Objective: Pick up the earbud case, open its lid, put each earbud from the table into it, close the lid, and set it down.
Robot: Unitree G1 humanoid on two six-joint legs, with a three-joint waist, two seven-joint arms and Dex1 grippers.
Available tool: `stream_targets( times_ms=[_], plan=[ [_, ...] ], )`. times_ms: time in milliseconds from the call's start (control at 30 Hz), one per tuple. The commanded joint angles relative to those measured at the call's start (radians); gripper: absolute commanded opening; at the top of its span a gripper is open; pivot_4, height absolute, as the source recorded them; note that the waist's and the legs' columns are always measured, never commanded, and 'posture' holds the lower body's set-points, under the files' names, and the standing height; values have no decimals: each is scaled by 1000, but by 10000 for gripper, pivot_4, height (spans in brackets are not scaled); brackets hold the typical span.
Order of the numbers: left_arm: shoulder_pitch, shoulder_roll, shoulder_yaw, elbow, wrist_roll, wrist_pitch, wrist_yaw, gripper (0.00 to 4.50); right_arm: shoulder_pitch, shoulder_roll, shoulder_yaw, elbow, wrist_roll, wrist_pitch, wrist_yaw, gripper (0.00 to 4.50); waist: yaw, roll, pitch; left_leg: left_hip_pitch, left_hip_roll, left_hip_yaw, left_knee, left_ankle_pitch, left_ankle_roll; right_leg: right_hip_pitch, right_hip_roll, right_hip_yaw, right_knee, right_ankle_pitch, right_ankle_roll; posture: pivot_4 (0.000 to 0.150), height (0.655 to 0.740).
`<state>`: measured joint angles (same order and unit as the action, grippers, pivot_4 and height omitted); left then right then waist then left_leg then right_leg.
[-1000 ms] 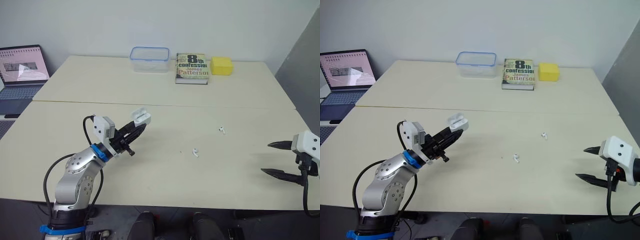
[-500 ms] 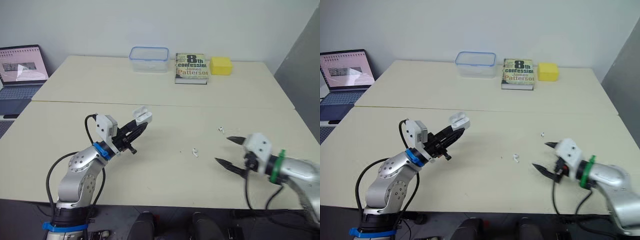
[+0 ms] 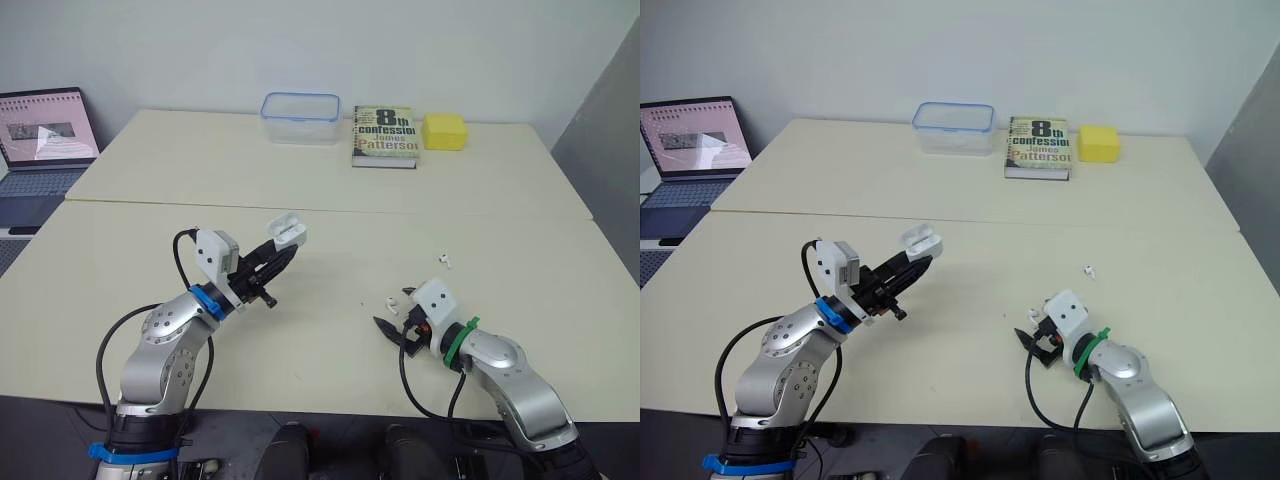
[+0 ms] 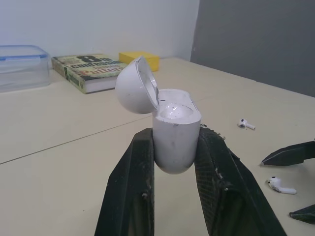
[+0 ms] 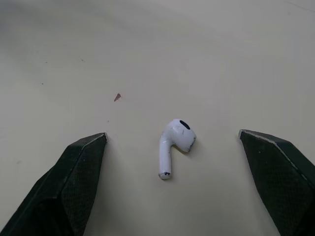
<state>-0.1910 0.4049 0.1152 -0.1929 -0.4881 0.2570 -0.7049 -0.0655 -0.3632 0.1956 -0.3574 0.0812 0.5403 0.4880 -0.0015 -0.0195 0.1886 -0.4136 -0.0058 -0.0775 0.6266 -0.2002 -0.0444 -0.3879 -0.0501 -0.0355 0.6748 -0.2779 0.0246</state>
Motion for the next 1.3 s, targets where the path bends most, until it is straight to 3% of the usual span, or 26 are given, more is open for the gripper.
stream_targets(
  times_ms=[33, 233, 367, 567, 767, 1100, 1300],
  plan=[
    [-5, -8, 5, -39, -15, -3, 10, 7589, -11, 50, 7, 2, -1, 37, -52, 39246, 0, 0, 0, 0, 0, 0, 0, 0, 0, 0, 0, 0, 0, 0, 0, 1500, 7400],
    [-5, -16, 6, -39, -21, 4, 17, 7589, -19, 26, 7, -14, -20, 97, -60, 17678, 0, 0, 0, 2, 0, 0, 0, 0, 0, 1, 0, 0, 2, 0, 0, 1500, 7400],
    [1, -20, 2, -47, -21, 8, 23, 7589, -18, -54, -2, -59, -2, 114, 3, 4080, 5, 0, 0, 2, 0, 0, 0, 0, 0, 1, -1, 0, 2, 0, 0, 1500, 7400],
    [35, -20, -7, -90, -26, 26, 24, 7589, -34, -355, -28, -91, 78, -14, 318, 3986, 4, 0, 0, 1, 0, 0, 0, 0, 0, 2, -3, 0, -1, 0, 1, 1500, 7400],
    [71, -20, -8, -139, -37, 52, 36, 7589, -40, -634, -55, 57, 117, -276, 678, 3986, 2, 0, 0, 0, 0, 0, 0, 0, 0, 2, -3, -1, -2, -1, 1, 1500, 7400],
    [125, -18, -19, -198, -32, 70, 58, 7589, -113, -696, 34, 275, 28, -442, 859, 3986, 2, -1, 0, 1, 0, 0, 0, 0, 0, 2, -3, -1, -2, -1, 1, 1500, 7400],
    [127, -18, -26, -204, -28, 69, 65, 7589, -112, -675, 30, 298, 21, -458, 846, 23952, 7, -1, 0, 2, 0, 0, 1, 0, 0, 5, -4, -1, -3, 0, 1, 1500, 7400]
  ],
)
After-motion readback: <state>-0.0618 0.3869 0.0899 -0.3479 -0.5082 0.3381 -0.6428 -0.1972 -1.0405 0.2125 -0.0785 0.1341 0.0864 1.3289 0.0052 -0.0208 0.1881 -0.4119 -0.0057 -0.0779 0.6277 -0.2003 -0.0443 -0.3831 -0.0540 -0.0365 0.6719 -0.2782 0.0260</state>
